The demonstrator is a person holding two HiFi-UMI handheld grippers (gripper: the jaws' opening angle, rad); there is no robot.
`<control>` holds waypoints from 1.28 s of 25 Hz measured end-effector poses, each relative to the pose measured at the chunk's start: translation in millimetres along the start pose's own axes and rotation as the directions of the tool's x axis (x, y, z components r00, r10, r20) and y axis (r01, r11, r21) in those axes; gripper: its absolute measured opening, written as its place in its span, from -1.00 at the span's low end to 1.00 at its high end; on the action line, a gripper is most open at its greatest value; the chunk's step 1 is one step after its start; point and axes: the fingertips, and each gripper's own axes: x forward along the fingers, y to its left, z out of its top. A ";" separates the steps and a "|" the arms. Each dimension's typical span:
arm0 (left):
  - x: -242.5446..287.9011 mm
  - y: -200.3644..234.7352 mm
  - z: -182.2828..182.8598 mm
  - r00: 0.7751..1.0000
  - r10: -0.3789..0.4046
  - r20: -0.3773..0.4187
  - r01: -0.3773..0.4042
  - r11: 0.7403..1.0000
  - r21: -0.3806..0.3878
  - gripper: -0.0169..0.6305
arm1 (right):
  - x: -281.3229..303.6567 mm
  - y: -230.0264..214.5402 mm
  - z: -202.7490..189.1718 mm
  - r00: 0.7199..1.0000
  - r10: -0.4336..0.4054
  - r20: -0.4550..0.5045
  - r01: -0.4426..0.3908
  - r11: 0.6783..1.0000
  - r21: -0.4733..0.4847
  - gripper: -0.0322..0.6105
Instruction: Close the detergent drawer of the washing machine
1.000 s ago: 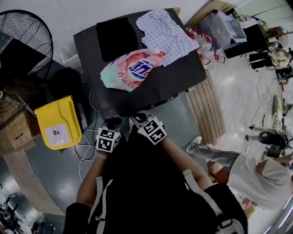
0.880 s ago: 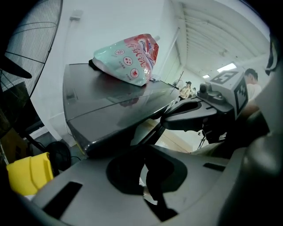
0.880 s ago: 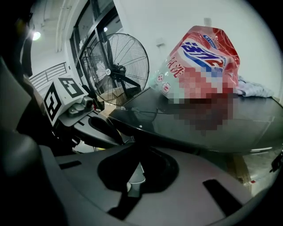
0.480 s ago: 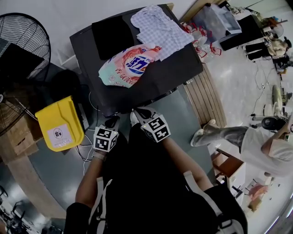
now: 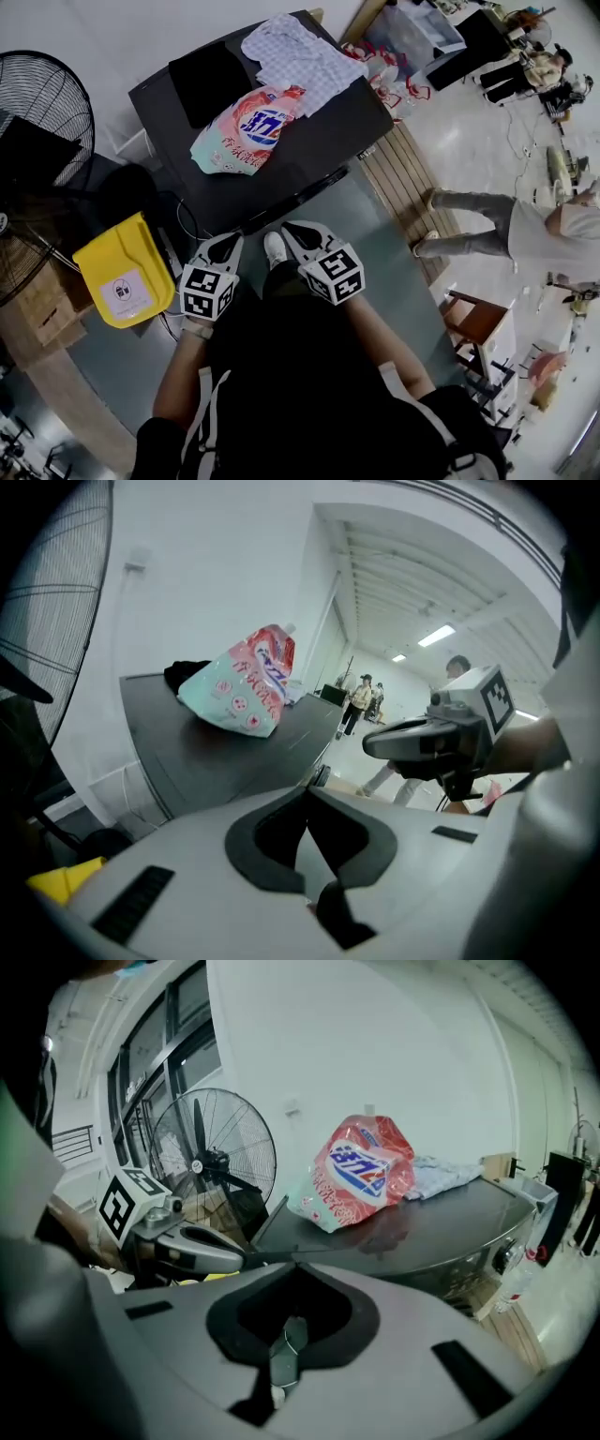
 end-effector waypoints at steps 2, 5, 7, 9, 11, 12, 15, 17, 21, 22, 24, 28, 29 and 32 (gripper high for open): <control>-9.2 -6.3 16.6 0.999 -0.017 0.039 0.017 1.000 0.020 -0.91 | -15.2 0.3 11.9 0.999 -0.026 0.035 0.025 1.000 0.010 -0.85; -22.9 -16.1 38.7 0.996 -0.039 0.086 0.035 0.998 0.044 -0.91 | -38.9 0.9 31.3 0.994 -0.064 0.089 0.062 0.998 0.021 -0.84; -32.1 -22.9 52.1 0.992 -0.051 0.117 0.044 0.997 0.063 -0.91 | -53.9 3.2 42.6 0.989 -0.083 0.123 0.080 0.996 0.025 -0.85; -41.3 -29.9 64.4 0.987 -0.070 0.148 0.058 0.995 0.082 -0.91 | -67.2 7.4 51.9 0.984 -0.099 0.151 0.096 0.995 0.021 -0.84; -50.1 -36.3 76.5 0.980 -0.088 0.176 0.073 0.993 0.094 -0.91 | -79.6 12.3 60.7 0.978 -0.115 0.177 0.115 0.993 0.008 -0.84; -54.6 -39.0 82.9 0.977 -0.096 0.193 0.078 0.992 0.097 -0.91 | -85.5 14.9 65.0 0.974 -0.123 0.189 0.125 0.992 0.001 -0.84; -67.6 -46.3 103.0 0.964 -0.117 0.241 0.092 0.990 0.111 -0.91 | -101.5 23.1 77.9 0.964 -0.138 0.225 0.146 0.989 -0.017 -0.84; -75.0 -50.7 115.3 0.957 -0.129 0.261 0.098 0.987 0.129 -0.91 | -110.9 28.4 86.3 0.958 -0.145 0.246 0.156 0.987 -0.028 -0.84; -84.5 -60.3 131.9 0.952 -0.157 0.264 0.112 0.978 0.177 -0.91 | -127.6 36.4 105.1 0.947 -0.182 0.263 0.198 0.980 -0.035 -0.84; -86.4 -62.8 134.5 0.950 -0.165 0.266 0.116 0.975 0.192 -0.91 | -130.5 38.3 109.1 0.945 -0.191 0.266 0.209 0.977 -0.037 -0.84; -91.2 -66.7 140.3 0.942 -0.185 0.281 0.128 0.970 0.209 -0.91 | -133.9 42.7 114.5 0.941 -0.194 0.277 0.216 0.975 -0.051 -0.84; -100.3 -71.4 152.1 0.918 -0.220 0.330 0.155 0.965 0.210 -0.91 | -137.2 50.6 117.4 0.939 -0.173 0.297 0.210 0.973 -0.099 -0.84; -102.2 -72.1 154.0 0.915 -0.220 0.337 0.153 0.965 0.215 -0.91 | -137.6 52.1 117.6 0.940 -0.167 0.298 0.207 0.973 -0.105 -0.84; -107.3 -74.7 157.0 0.915 -0.212 0.344 0.132 0.961 0.243 -0.91 | -138.1 54.8 118.8 0.943 -0.163 0.292 0.203 0.973 -0.113 -0.84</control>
